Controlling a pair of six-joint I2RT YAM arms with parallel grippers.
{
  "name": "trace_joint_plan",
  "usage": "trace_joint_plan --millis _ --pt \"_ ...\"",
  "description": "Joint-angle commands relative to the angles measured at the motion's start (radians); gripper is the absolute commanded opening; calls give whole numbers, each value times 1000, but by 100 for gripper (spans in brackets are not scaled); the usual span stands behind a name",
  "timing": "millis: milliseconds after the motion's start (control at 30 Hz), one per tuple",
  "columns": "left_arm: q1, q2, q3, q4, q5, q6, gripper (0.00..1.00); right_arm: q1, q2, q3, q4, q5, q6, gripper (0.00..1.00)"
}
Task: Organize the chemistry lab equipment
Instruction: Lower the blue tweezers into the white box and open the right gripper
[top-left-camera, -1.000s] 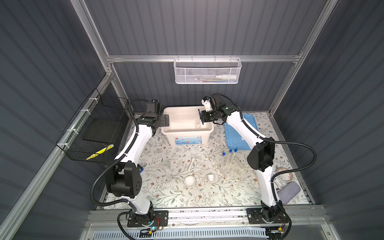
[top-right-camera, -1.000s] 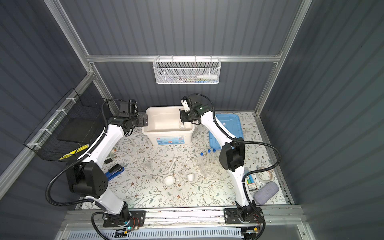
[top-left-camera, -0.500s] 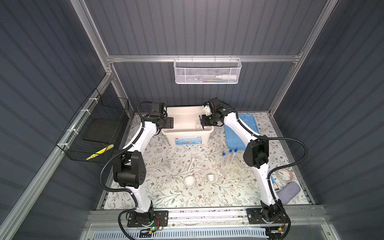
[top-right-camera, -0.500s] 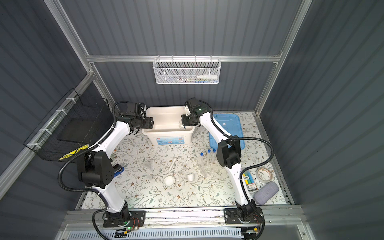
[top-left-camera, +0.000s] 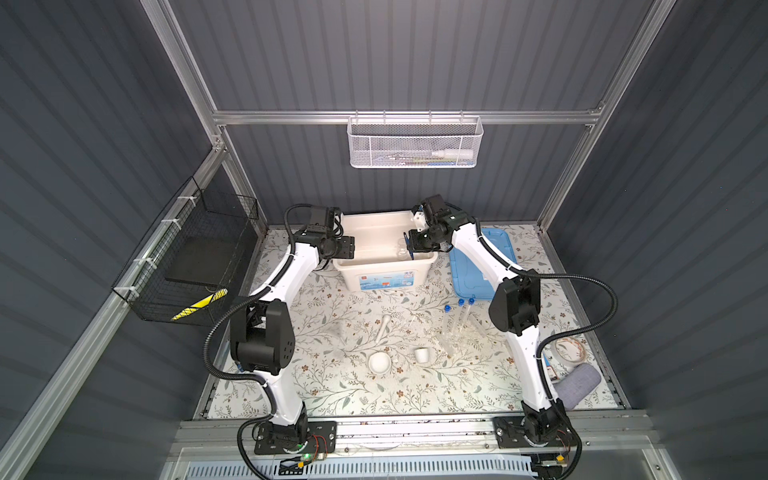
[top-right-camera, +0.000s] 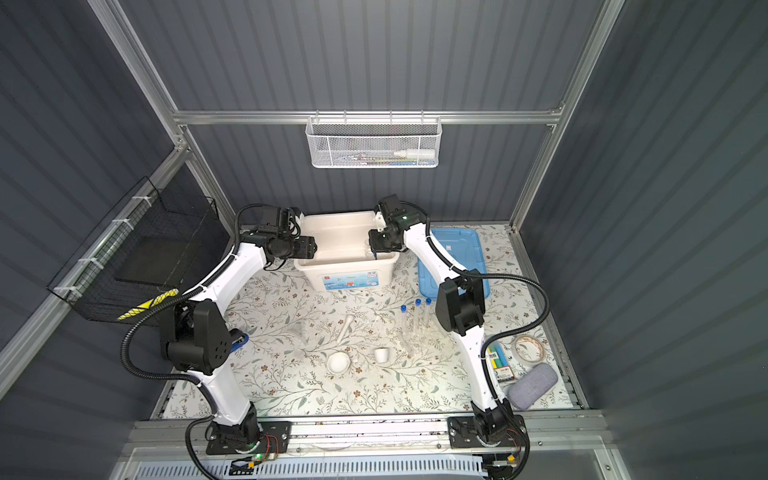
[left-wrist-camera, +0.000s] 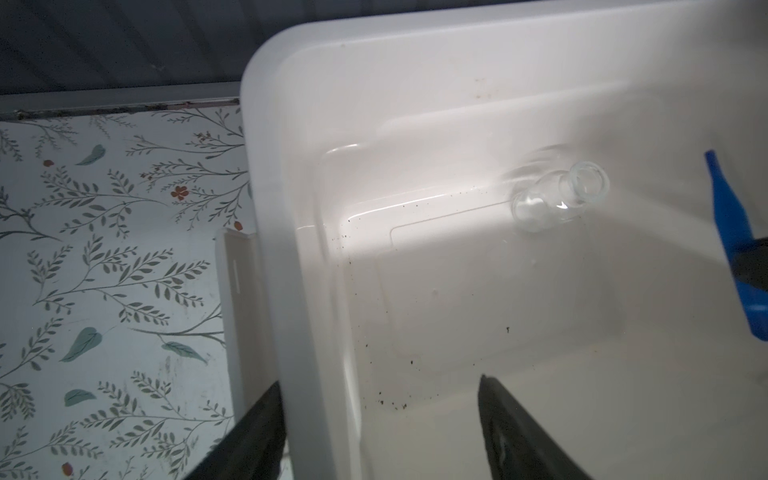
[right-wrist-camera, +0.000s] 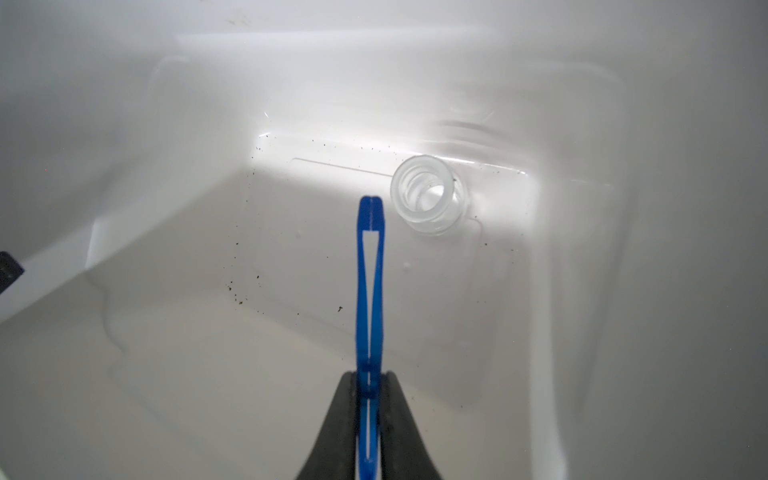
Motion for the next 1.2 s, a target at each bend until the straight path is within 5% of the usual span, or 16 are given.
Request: trace_joint_plan --millis 0,1167 --pt "-36 12 17 -5 22 3 73 -11 -37 -38 -30 14 -20 13" --pt "-99 -86 -15 -39 15 40 74 -62 104 29 -115 69 -67 15"
